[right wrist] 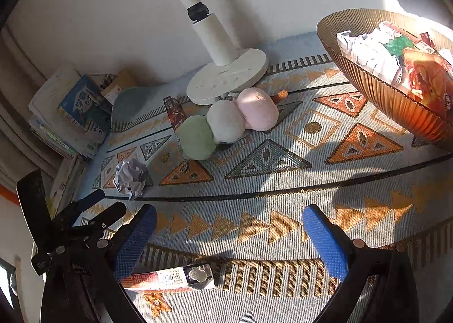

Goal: Organize objects
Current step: 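Move both tools back toward the paper ball and plush balls by the lamp, then grasp a white paper ball with the left tool while the right tool grasps the plush balls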

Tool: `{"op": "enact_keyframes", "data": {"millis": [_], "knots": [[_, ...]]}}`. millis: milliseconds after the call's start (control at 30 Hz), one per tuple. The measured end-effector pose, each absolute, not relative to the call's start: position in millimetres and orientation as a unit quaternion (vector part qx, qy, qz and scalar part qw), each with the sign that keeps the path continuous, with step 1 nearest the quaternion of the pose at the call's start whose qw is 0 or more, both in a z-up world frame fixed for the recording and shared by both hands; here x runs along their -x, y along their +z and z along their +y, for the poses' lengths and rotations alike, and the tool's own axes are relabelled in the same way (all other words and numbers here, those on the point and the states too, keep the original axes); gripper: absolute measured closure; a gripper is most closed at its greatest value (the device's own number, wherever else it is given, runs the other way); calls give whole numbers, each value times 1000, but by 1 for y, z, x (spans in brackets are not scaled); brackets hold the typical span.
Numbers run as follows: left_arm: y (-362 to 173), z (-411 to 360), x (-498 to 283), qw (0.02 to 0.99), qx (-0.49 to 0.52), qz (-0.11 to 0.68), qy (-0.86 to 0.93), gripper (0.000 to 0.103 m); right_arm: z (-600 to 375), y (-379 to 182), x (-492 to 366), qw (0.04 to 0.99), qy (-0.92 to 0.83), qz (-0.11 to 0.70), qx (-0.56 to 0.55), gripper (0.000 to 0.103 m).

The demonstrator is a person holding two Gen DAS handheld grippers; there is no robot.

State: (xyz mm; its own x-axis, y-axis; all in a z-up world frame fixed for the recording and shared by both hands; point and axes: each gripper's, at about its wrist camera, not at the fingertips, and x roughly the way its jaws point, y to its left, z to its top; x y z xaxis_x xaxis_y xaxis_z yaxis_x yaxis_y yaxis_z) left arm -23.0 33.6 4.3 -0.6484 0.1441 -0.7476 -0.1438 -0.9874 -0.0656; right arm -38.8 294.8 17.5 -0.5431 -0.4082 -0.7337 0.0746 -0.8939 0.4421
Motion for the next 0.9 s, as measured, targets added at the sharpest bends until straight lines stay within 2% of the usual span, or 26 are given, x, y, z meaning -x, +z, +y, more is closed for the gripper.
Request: {"op": "enact_keyframes", "data": {"millis": [100, 267, 300, 333, 400, 433, 467, 567, 667, 733, 833, 900], "knots": [[0, 34, 52, 89, 426, -11, 900, 1, 282, 24, 66, 149, -850, -194, -467, 7], [-4, 29, 77, 118, 435, -67, 890, 4, 271, 19, 110, 112, -831, -238, -490, 7], [-4, 30, 78, 122, 432, -70, 891, 14, 270, 14, 117, 113, -820, -257, -499, 10], [-5, 31, 78, 127, 433, -71, 890, 30, 268, 9, 122, 114, -810, -273, -506, 17], [-8, 32, 77, 132, 436, -72, 887, 51, 264, 1, 129, 105, -801, -281, -518, 27], [-8, 31, 76, 140, 435, -78, 886, 55, 262, 4, 127, 93, -813, -271, -508, 29], [-7, 31, 75, 145, 433, -81, 886, 55, 259, 5, 127, 88, -819, -255, -507, 38], [-5, 30, 73, 157, 430, -84, 885, 55, 259, 5, 118, 107, -821, -234, -510, 44], [-4, 27, 73, 164, 424, -91, 886, 55, 258, 12, 100, 139, -831, -165, -514, 44], [-5, 25, 73, 173, 428, -99, 881, 55, 252, 19, 82, 172, -837, -81, -513, 44], [-7, 20, 74, 205, 437, -118, 868, 55, 240, 25, 53, 172, -834, 68, -519, 44], [-7, 21, 73, 208, 438, -118, 867, 55, 241, 24, 40, 184, -816, 130, -533, 43]]}}
